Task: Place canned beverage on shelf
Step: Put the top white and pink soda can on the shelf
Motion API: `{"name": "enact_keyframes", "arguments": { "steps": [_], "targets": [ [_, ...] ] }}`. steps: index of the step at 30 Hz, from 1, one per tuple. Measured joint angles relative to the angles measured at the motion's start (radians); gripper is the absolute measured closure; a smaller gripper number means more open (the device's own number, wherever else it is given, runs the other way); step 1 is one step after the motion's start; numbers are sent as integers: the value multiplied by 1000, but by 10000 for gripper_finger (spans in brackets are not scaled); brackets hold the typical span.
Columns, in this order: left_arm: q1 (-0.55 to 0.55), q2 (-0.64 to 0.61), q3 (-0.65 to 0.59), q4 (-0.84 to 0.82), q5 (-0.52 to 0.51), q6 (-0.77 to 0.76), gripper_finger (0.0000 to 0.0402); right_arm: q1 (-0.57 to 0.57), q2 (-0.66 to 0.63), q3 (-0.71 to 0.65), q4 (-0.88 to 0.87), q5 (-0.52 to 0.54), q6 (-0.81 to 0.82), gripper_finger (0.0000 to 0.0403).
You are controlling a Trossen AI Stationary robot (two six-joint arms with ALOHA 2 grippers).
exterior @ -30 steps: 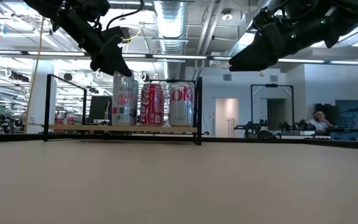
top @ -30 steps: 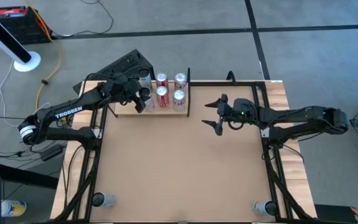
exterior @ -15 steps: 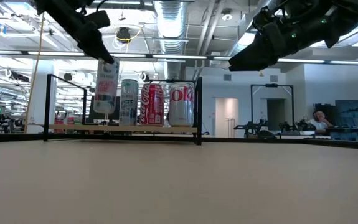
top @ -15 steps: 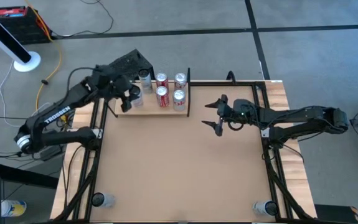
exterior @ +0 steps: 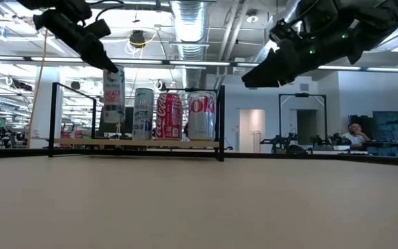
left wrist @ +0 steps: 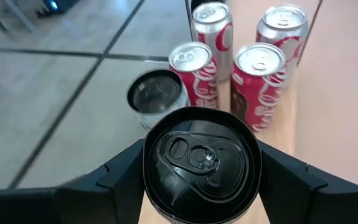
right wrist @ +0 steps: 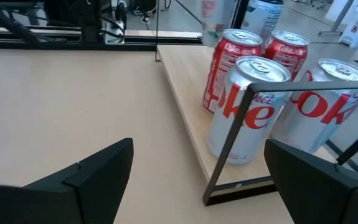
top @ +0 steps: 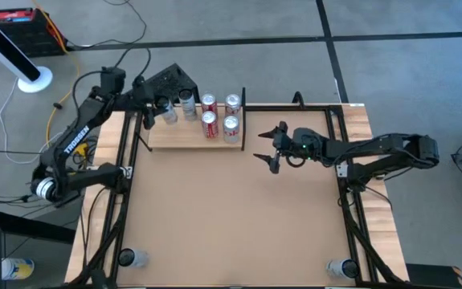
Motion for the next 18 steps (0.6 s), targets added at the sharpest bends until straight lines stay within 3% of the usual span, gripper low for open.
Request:
{"name": "enact_keyframes", "arguments": {
  "steps": [5,12,18],
  "targets": [
    [4,33,0,-24,16,36,172,-1,9,0,25,0,-10,19],
    [-10,35,0,-19,-108,11,172,-6,9,0,20,-1,-28,19],
    [-11,71,0,-32,-108,-8,172,-6,9,0,19,-1,-32,19]
  ]
}}
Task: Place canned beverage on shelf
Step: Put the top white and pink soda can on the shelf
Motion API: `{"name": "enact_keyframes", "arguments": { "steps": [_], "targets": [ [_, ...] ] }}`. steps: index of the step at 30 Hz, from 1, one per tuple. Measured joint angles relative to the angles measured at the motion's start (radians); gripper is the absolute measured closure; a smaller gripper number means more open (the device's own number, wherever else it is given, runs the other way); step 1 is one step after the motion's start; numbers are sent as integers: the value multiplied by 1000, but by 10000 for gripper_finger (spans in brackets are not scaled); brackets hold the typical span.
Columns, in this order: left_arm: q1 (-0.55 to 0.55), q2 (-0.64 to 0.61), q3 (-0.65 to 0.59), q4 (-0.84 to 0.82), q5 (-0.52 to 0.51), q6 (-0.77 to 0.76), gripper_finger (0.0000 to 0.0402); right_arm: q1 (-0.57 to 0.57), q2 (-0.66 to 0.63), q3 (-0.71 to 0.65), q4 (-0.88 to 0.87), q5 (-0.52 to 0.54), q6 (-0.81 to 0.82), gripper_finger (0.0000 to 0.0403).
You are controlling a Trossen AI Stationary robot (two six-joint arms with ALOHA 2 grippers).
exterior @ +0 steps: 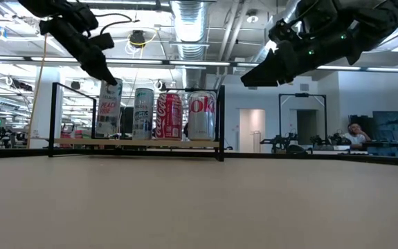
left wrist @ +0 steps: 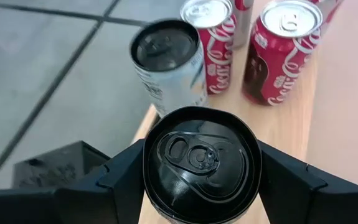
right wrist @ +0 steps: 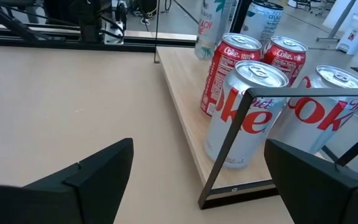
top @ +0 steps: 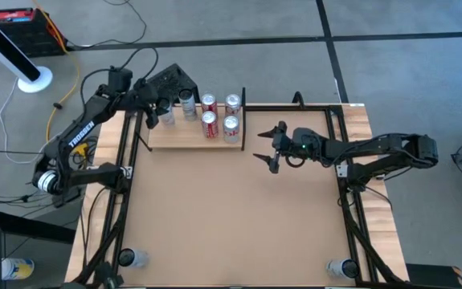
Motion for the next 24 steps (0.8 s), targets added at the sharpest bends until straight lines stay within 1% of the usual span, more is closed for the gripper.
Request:
{"name": "enact_keyframes", "arguments": {
  "steps": [7,14,19,24],
  "targets": [
    [1,19,0,-5,-3,0,172,0,0,0,0,-1,0,19],
    [0,43,0,-7,-2,-32,171,0,0,0,-1,-7,6,19],
    [0,49,0,-6,-8,-55,139,2,0,0,-7,-8,8,19],
    [0,49,0,-10,-7,-73,128,2,0,0,-9,-8,8,19]
  ]
}}
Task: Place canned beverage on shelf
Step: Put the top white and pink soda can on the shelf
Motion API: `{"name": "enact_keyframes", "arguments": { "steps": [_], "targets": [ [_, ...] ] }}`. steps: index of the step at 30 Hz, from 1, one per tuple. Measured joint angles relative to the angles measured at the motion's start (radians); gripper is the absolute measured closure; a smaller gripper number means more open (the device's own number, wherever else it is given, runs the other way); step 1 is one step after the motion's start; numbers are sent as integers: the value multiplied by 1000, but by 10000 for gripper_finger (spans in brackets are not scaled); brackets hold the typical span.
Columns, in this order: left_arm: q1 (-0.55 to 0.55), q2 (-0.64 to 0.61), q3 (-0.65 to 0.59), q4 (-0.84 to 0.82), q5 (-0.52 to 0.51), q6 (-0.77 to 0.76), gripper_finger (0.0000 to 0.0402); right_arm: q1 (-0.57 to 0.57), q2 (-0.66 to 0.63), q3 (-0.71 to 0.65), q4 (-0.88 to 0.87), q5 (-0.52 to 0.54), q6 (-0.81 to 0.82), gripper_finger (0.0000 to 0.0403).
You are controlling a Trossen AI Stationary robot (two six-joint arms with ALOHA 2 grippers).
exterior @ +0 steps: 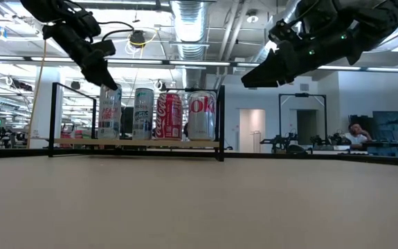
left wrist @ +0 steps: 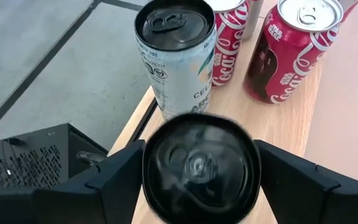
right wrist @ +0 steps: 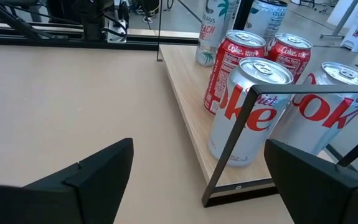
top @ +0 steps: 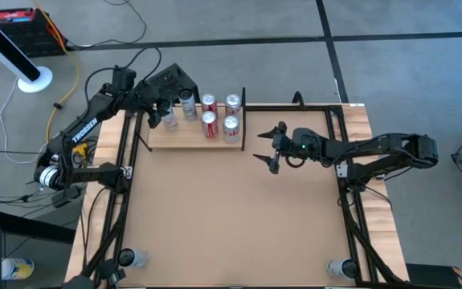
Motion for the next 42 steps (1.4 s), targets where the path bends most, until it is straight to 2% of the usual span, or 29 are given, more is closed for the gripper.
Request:
{"name": "enact_keyframes", "arguments": {
  "steps": [14,20,28,35,42],
  "targets": [
    [0,-15,0,1,4,-1,124,0,0,0,-6,0,1,19],
    [0,-58,0,6,4,-7,123,0,0,0,-6,0,1,19],
    [-24,-140,0,73,16,-97,123,0,0,0,-6,0,1,19],
    [-140,-212,0,173,34,-216,122,0,0,0,-6,0,0,19],
    [-351,-215,0,157,9,-284,122,0,0,0,2,0,-2,19]
  ]
}}
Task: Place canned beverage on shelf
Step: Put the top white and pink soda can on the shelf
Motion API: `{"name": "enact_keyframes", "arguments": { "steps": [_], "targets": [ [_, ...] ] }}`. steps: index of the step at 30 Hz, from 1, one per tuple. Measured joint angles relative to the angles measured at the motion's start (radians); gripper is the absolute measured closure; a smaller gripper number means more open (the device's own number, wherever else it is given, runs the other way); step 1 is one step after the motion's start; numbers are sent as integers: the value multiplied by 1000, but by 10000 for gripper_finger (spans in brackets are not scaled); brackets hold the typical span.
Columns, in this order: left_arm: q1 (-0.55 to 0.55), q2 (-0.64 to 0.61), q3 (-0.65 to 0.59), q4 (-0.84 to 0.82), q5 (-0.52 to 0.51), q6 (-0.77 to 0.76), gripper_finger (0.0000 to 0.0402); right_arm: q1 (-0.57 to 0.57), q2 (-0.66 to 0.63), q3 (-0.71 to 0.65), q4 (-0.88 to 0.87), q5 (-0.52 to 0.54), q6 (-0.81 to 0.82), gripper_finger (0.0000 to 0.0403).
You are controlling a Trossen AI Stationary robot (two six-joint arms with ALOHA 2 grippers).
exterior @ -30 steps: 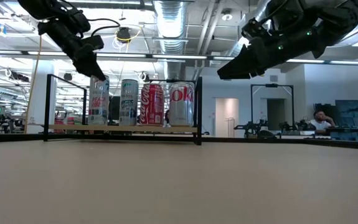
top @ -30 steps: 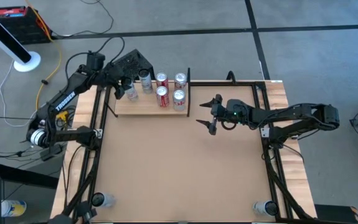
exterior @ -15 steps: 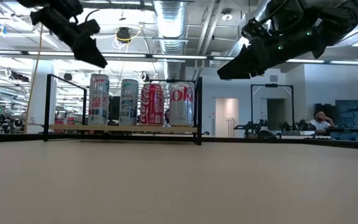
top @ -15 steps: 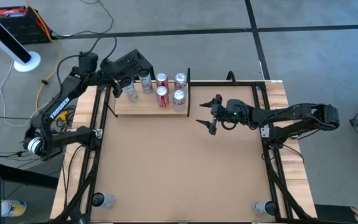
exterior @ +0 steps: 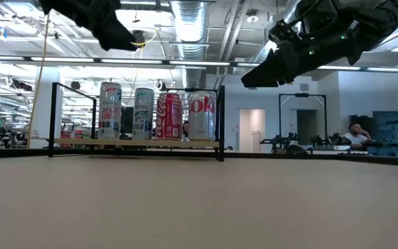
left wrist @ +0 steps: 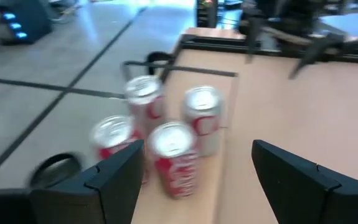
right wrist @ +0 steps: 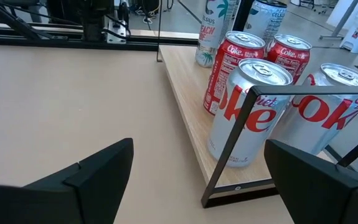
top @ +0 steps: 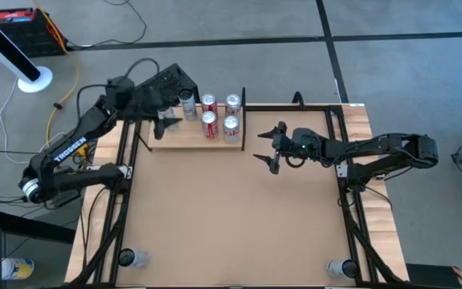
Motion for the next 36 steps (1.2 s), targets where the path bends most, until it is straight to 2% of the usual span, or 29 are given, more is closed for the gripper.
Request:
{"name": "enact_keyframes", "arguments": {
  "steps": [6,12,15,22,27,31,35,36],
  "targets": [
    [-223,0,0,-7,-133,-43,122,0,0,0,0,0,-6,19],
    [-418,36,-38,-28,-410,-36,122,0,0,0,3,0,1,19],
    [-465,46,-52,-33,-523,-27,122,6,0,0,4,0,11,19],
    [-488,75,-86,-87,-655,-80,138,35,0,0,4,-1,-13,19],
    [-479,98,-127,-107,-788,-87,202,41,0,0,-1,-2,-24,19],
    [-459,102,-130,-143,-791,-96,281,40,0,0,-4,-2,-33,19],
    [-436,117,-130,-174,-804,-98,380,37,0,0,-4,-2,-36,19],
    [-427,128,-130,-170,-807,-105,389,37,0,0,-4,-2,-40,19]
  ]
}}
